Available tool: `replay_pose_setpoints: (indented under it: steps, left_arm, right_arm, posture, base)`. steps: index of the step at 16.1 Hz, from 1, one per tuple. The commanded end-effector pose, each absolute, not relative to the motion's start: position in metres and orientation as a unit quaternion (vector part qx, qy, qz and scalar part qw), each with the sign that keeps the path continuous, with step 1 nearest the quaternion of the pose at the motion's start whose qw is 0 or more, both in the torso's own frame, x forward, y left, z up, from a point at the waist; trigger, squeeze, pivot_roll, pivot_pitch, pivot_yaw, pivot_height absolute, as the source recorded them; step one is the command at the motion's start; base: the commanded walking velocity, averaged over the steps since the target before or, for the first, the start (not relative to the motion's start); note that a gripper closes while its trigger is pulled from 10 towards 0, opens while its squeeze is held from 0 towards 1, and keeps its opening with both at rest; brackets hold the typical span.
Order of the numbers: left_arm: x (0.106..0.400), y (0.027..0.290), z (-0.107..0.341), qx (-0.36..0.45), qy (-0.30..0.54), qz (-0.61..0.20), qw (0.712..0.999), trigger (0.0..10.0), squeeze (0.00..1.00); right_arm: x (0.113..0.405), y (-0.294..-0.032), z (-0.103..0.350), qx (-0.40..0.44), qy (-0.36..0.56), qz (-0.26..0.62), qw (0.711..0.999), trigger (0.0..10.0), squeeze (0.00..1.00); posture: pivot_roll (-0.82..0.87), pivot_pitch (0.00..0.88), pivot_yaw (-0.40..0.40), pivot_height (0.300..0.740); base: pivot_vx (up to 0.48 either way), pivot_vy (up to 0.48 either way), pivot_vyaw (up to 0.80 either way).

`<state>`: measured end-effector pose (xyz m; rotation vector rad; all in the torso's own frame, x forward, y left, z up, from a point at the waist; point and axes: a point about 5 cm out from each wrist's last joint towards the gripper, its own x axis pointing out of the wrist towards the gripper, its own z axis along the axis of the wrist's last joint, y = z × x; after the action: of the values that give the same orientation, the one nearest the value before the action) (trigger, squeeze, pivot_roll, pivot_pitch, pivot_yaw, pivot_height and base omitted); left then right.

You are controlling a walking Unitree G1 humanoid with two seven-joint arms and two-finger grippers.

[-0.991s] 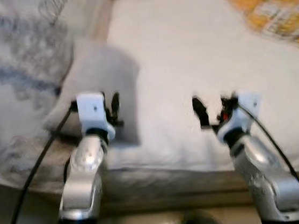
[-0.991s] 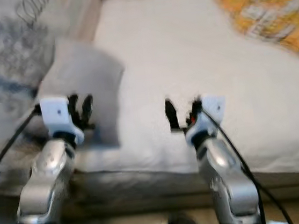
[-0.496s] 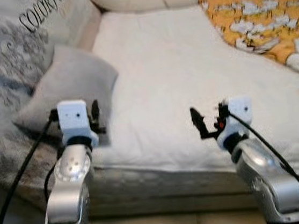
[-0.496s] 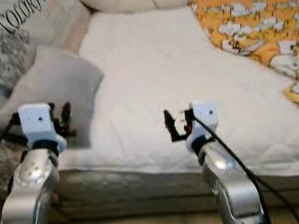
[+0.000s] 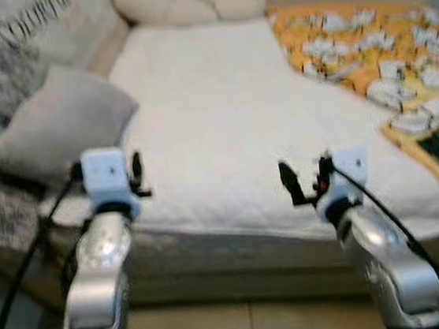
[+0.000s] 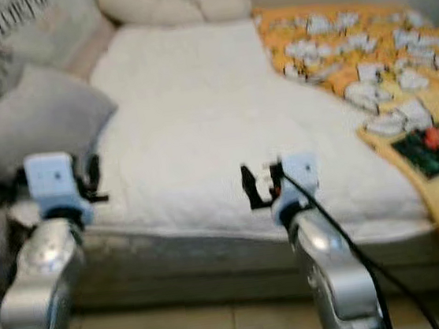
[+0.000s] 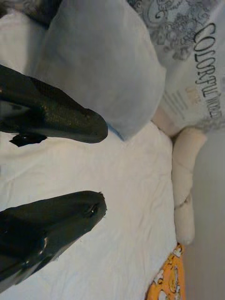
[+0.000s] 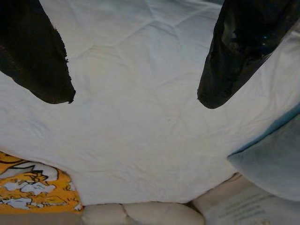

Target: Clean up the room

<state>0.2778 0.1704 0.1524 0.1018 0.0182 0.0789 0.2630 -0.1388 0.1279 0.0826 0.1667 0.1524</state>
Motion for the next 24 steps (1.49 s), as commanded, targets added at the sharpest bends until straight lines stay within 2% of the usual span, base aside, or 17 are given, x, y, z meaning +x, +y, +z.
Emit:
replay_pose_setpoints:
  steps: [1, 5, 8, 11, 18, 24]
  left_arm:
    - [0.281, 0.157, 0.159, 0.048, 0.002, 0.021, 0.999, 10.0, 0.00]
    - [0.280, 0.145, 0.162, 0.028, -0.001, 0.003, 1.000, 10.0, 0.00]
    - [0.279, 0.137, 0.163, 0.054, -0.006, -0.028, 0.998, 10.0, 0.00]
    - [0.277, 0.131, 0.166, 0.053, -0.013, -0.046, 0.997, 10.0, 0.00]
    - [0.276, 0.137, 0.163, 0.034, -0.009, -0.042, 0.998, 10.0, 0.00]
    - [0.272, 0.158, 0.152, 0.042, 0.007, -0.008, 0.999, 10.0, 0.00]
  right_arm:
    - [0.260, -0.146, 0.126, 0.040, 0.086, 0.063, 0.993, 10.0, 0.00]
    - [0.255, -0.148, 0.123, 0.044, 0.096, 0.062, 0.992, 10.0, 0.00]
    - [0.253, -0.145, 0.121, 0.047, 0.107, 0.073, 0.991, 10.0, 0.00]
    - [0.254, -0.148, 0.121, 0.053, 0.108, 0.064, 0.991, 10.0, 0.00]
    - [0.255, -0.156, 0.121, 0.047, 0.111, 0.048, 0.992, 10.0, 0.00]
    - [0.257, -0.157, 0.121, 0.048, 0.104, 0.049, 0.992, 10.0, 0.00]
  posture:
    - [-0.04, 0.053, 0.017, 0.740]
    - [-0.04, 0.072, 0.008, 0.740]
    - [-0.04, 0.078, 0.001, 0.740]
    - [-0.05, 0.081, -0.003, 0.740]
    - [-0.06, 0.064, 0.003, 0.740]
    - [-0.06, 0.050, 0.004, 0.740]
  base:
    - [0.000, -0.480, 0.00]
    - [0.000, -0.220, 0.00]
    - [0.000, 0.000, 0.00]
    - [0.282, 0.000, -0.76]
    - [0.359, 0.000, -0.73]
    - [0.372, 0.000, 0.00]
